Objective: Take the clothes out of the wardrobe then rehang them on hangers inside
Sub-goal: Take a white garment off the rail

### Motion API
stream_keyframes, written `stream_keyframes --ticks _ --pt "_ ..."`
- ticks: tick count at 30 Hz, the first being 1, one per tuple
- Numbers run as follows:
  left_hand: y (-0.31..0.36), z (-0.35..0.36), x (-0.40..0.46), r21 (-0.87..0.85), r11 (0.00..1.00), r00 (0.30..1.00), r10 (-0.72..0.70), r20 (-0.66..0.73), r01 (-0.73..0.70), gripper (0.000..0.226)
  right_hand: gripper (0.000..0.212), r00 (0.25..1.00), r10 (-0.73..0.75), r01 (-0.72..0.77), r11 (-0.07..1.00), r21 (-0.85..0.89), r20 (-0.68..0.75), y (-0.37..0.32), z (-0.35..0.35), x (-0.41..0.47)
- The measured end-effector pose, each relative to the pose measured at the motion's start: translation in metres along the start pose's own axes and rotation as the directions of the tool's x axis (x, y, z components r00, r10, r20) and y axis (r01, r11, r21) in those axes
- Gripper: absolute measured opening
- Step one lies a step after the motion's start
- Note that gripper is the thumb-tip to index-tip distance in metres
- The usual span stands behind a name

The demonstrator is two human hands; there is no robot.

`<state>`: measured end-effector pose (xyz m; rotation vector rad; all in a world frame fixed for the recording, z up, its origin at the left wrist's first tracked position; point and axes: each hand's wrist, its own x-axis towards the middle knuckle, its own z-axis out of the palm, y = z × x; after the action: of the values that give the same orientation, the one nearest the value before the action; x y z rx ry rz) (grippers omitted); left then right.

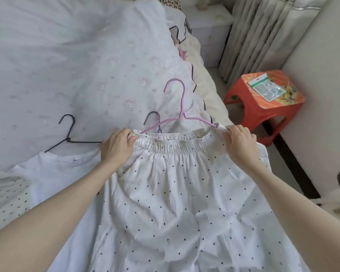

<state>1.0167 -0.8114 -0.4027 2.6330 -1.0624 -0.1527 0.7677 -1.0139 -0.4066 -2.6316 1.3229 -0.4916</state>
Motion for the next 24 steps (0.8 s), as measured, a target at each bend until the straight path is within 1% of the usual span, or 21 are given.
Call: stream_keyframes --ticks 5,8,10,11,13,14,16,18,20,24 --pt "-0.018 0.057 0.018 -0.029 0.999 1.0 -0.025 -0.006 0.025 0.024 0.03 0.994 0.091 -0.092 0.996 0.012 0.066 0.003 0.055 0.007" --pt "-0.02 0.075 0.019 0.017 0.999 0.999 -0.042 0.007 0.042 0.03 0.032 0.99 0.076 -0.095 0.982 0.164 0.121 0.004 0.072 -0.007" --pt "-0.019 0.083 0.011 -0.004 1.0 1.0 -0.001 0.01 0.001 0.04 0.042 0.986 0.069 -0.104 0.967 0.233 0.154 -0.004 0.076 -0.027" --pt "-0.017 0.089 0.001 -0.039 0.999 0.999 0.029 0.031 -0.028 0.047 0.047 0.981 0.071 -0.111 0.968 0.224 0.18 -0.009 0.08 -0.041" --pt "-0.013 0.099 -0.028 -0.081 0.989 0.988 0.131 0.078 -0.125 0.058 0.058 0.969 0.014 -0.057 0.985 0.165 0.247 -0.02 0.082 -0.072" --pt "-0.011 0.104 -0.047 -0.074 0.979 0.975 0.195 0.107 -0.188 0.059 0.062 0.958 -0.027 -0.013 0.99 0.14 0.284 -0.026 0.081 -0.088" --pt "-0.007 0.11 -0.088 -0.037 0.948 0.932 0.317 0.176 -0.316 0.056 0.064 0.933 -0.079 0.049 0.995 0.092 0.351 -0.03 0.08 -0.119" --pt "-0.006 0.116 -0.132 0.007 0.914 0.886 0.39 0.251 -0.405 0.053 0.061 0.917 -0.064 0.053 0.998 0.039 0.395 -0.028 0.078 -0.151" --pt "-0.008 0.124 -0.173 0.057 0.895 0.854 0.402 0.33 -0.443 0.054 0.059 0.913 -0.045 0.065 0.997 -0.037 0.406 -0.024 0.075 -0.184" --pt "-0.012 0.132 -0.243 0.077 0.888 0.812 0.376 0.447 -0.454 0.056 0.06 0.907 -0.022 0.089 0.986 -0.139 0.421 -0.016 0.066 -0.244"
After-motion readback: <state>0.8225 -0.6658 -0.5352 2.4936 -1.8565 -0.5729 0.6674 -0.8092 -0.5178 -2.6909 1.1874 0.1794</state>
